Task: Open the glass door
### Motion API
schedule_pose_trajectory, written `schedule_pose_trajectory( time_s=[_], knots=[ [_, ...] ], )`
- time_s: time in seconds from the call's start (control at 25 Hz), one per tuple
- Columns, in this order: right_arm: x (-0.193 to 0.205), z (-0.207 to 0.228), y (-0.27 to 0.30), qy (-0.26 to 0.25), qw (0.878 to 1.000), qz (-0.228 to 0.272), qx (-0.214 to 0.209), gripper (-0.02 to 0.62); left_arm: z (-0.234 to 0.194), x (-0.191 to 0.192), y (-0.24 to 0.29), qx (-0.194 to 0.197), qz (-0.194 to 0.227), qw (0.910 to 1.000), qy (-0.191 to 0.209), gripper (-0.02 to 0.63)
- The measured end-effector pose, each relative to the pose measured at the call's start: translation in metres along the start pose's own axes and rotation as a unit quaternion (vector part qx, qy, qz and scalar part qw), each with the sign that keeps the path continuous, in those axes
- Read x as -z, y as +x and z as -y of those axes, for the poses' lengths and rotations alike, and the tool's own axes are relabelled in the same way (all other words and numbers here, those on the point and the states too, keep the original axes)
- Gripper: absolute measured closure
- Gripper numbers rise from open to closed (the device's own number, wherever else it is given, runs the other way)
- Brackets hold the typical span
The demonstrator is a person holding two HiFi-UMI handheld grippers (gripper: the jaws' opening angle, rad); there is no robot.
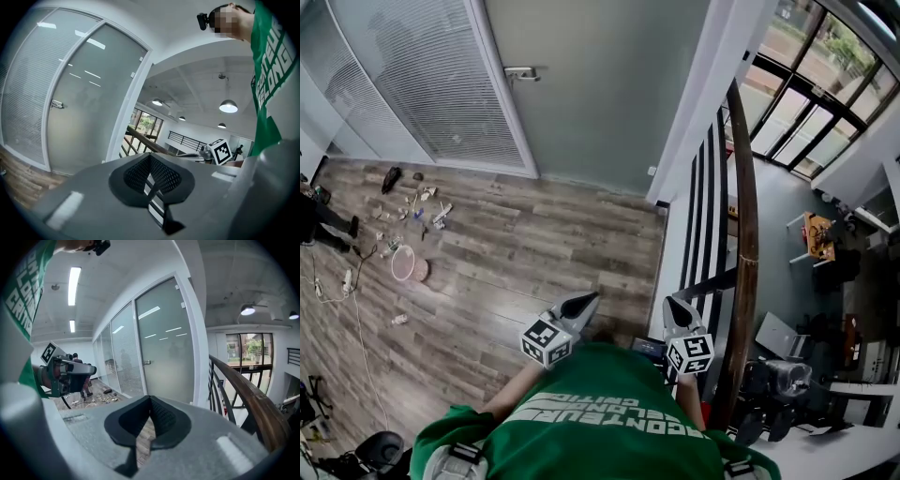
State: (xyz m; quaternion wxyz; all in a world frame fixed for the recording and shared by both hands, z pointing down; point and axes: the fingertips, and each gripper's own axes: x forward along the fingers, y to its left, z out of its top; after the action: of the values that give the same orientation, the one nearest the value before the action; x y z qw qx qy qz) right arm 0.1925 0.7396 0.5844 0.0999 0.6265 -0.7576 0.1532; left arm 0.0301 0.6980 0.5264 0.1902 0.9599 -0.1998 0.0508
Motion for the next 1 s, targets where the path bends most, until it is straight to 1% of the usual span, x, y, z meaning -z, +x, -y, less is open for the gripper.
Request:
schedule_pose_trajectory(
  time_s=[0.24,0.36,0.52,0.68,0.8,1.0],
  knots=[
    [0.008,0.011,-0.001,0.01,1.0,-0.006,0.007,0.603,0.002,0.004,0.01,0.007,-0.007,0.9999,-0.001,0.591],
    [0.005,0.014,-0.002,0.011,1.0,-0.006,0.015,0.603,0.002,0.003,0.016,0.014,-0.009,0.9998,-0.004,0.591],
    [-0.002,0.021,-0.003,0.013,0.999,-0.001,0.03,0.603,-0.002,0.001,0.031,0.031,-0.02,0.9993,-0.002,0.591],
    [0.005,0.03,-0.008,0.025,0.999,-0.008,0.043,0.603,0.0,-0.007,0.046,0.048,-0.019,0.9986,0.009,0.591],
    [0.005,0.037,-0.004,0.03,0.998,-0.011,0.048,0.603,-0.004,-0.01,0.051,0.05,-0.018,0.9986,0.005,0.591],
    [0.0,0.04,0.011,0.027,0.999,-0.012,0.045,0.603,-0.017,-0.004,0.053,0.044,-0.025,0.9987,-0.005,0.591]
  ],
)
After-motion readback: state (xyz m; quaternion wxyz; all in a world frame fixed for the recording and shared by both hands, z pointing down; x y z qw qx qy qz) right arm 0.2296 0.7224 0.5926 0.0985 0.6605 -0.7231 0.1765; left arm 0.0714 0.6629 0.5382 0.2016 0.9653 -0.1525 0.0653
